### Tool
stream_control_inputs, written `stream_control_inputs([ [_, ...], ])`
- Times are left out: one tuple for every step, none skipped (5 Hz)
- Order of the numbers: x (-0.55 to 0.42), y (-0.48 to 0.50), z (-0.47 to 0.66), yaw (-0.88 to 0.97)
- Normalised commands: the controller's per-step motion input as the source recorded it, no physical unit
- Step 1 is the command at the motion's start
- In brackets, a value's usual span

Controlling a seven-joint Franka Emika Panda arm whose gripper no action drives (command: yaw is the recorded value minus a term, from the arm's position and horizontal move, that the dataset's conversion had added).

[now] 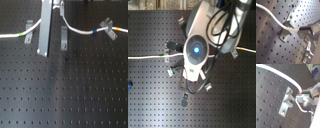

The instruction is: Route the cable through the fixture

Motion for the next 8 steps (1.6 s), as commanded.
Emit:
stream_control_inputs([
  [-0.205, 0.363, 0.28, 0.0],
  [0.089, 0.327, 0.2, 0.14],
  [0.007, 0.025, 0.0, 0.0],
  [0.104, 0.128, 0.23, 0.19],
  [-0.135, 0.051, 0.34, 0.35],
  [-0.007, 0.005, 0.1, 0.0],
  [-0.356, 0.236, 0.35, -0.13],
  [-0.145, 0.158, 0.27, -0.09],
])
